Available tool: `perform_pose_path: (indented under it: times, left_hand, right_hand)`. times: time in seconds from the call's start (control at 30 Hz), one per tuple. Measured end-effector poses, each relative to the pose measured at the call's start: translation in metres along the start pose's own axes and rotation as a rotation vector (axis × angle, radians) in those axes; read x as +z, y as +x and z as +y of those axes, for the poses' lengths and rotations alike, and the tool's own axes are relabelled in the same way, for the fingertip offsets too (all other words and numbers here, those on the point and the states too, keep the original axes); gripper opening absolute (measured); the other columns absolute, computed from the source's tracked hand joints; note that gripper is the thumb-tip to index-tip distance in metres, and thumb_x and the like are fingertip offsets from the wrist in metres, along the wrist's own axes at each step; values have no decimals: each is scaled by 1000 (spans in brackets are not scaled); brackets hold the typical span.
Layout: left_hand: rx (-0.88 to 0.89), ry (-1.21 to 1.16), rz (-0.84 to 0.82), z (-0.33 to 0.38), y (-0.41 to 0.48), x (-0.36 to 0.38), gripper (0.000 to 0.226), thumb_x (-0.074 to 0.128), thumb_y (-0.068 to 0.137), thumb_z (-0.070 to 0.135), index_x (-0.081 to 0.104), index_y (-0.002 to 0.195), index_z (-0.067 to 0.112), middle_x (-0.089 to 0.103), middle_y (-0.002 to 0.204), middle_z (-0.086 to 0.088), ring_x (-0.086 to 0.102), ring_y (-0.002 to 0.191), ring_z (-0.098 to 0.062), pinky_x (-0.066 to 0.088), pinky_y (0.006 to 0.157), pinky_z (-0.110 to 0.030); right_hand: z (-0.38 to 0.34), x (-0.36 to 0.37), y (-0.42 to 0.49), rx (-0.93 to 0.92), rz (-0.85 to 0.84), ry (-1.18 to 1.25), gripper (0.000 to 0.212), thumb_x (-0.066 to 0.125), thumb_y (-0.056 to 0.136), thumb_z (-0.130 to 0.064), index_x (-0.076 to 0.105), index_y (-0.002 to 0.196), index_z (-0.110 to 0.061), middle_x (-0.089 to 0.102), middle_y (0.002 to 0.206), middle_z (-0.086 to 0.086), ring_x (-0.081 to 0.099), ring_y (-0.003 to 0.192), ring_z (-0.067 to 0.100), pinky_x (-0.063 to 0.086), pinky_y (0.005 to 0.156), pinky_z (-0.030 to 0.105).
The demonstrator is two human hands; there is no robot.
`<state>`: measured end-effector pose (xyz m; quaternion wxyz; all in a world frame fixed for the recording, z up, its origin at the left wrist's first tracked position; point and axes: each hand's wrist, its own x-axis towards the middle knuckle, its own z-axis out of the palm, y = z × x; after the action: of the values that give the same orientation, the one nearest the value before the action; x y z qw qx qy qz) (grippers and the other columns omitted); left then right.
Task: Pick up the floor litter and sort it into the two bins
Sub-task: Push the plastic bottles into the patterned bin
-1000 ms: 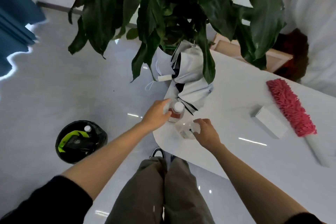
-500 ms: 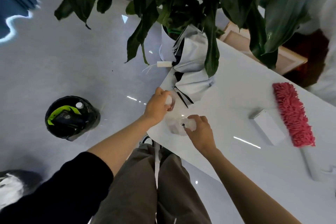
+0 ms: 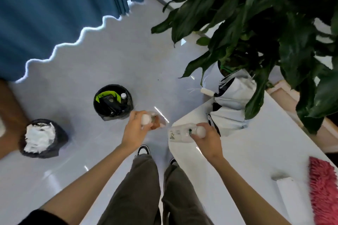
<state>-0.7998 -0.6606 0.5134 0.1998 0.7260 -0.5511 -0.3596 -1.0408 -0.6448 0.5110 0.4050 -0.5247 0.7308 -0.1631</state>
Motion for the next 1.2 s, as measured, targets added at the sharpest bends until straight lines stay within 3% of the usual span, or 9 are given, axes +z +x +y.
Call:
perform_pose_path:
  times: [0.3, 0.53, 0.7, 0.87, 1.07, 1.2]
  left_hand:
    - [-267, -180, 279, -75, 2, -100, 36, 67, 83, 11, 51, 116, 9, 38, 120, -6, 42, 94, -6, 40, 84, -19]
    - [-390, -260, 287, -156, 34, -174, 34, 66, 84, 12, 51, 114, 9, 38, 118, -6, 44, 93, -10, 35, 79, -13]
    - [-431, -299, 254, -210, 73, -215, 30, 66, 83, 12, 51, 108, 18, 36, 115, -1, 44, 90, -8, 36, 83, -14]
    - [-453, -319, 262, -251, 114, -228, 40, 69, 80, 8, 51, 115, 11, 34, 113, 1, 46, 90, -12, 36, 82, -12]
    - [-472, -379, 284, -295, 164, -213, 43, 75, 76, 12, 50, 109, 22, 36, 113, 6, 50, 92, -9, 41, 84, -16]
    - [-520, -419, 314, -327, 199, -187, 42, 73, 78, 11, 46, 105, 28, 34, 112, 9, 49, 92, -9, 39, 75, -6]
  right_hand:
    - [-95, 81, 42, -112, -146, -45, 33, 75, 76, -18, 60, 106, -16, 59, 103, 4, 55, 93, 18, 34, 74, 18]
    - [-181, 175, 80, -47, -181, -73, 35, 78, 73, -17, 60, 103, -20, 61, 105, 11, 59, 91, 24, 46, 81, 29]
    - [-234, 239, 112, -45, -210, -141, 37, 75, 76, -16, 60, 109, -15, 61, 106, 10, 55, 88, 20, 38, 76, 22]
    - [-266, 298, 152, -48, -234, -174, 38, 72, 78, -12, 59, 114, -13, 60, 110, 15, 59, 95, 26, 42, 75, 25]
    - [-278, 353, 202, -59, -264, -208, 36, 71, 80, -11, 59, 114, -15, 60, 112, 13, 55, 88, 20, 38, 72, 20]
    - [-268, 400, 242, -82, -330, -251, 37, 67, 80, -8, 59, 115, -18, 56, 115, 8, 54, 90, 18, 42, 76, 24]
